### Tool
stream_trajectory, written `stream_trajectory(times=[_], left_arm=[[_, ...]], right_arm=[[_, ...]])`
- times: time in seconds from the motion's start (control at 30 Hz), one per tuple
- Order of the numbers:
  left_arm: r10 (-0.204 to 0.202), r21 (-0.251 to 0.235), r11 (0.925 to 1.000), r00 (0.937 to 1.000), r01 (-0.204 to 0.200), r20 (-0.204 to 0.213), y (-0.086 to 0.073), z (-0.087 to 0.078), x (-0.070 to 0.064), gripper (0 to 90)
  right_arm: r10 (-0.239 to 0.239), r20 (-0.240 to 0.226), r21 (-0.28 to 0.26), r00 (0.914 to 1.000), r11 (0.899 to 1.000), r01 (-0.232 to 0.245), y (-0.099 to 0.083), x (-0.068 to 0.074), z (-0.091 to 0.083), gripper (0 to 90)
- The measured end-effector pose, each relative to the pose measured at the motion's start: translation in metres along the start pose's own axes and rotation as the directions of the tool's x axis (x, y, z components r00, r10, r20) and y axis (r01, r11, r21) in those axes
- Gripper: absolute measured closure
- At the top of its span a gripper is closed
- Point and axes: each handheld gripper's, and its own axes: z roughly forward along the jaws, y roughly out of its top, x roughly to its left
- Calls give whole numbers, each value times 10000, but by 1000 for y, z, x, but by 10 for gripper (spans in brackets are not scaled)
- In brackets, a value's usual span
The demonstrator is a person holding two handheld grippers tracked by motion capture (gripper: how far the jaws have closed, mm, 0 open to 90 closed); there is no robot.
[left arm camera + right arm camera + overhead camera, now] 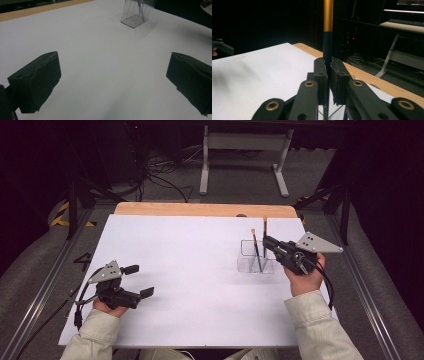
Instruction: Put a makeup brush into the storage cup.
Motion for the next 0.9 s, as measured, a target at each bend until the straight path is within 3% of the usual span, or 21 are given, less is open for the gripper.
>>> stream_trajectory(times=[0.37, 0.9], left_arm=[[-40, 97, 9999, 9999, 39, 109, -1, 2, 0, 1], [-104, 54, 9999, 9998, 104, 139, -1, 1, 1, 1]], right_arm=[[83, 886, 81, 9960, 9999, -90, -9, -13, 7, 838], [1037, 920, -160, 9903, 9946, -1027, -19, -21, 19, 838]])
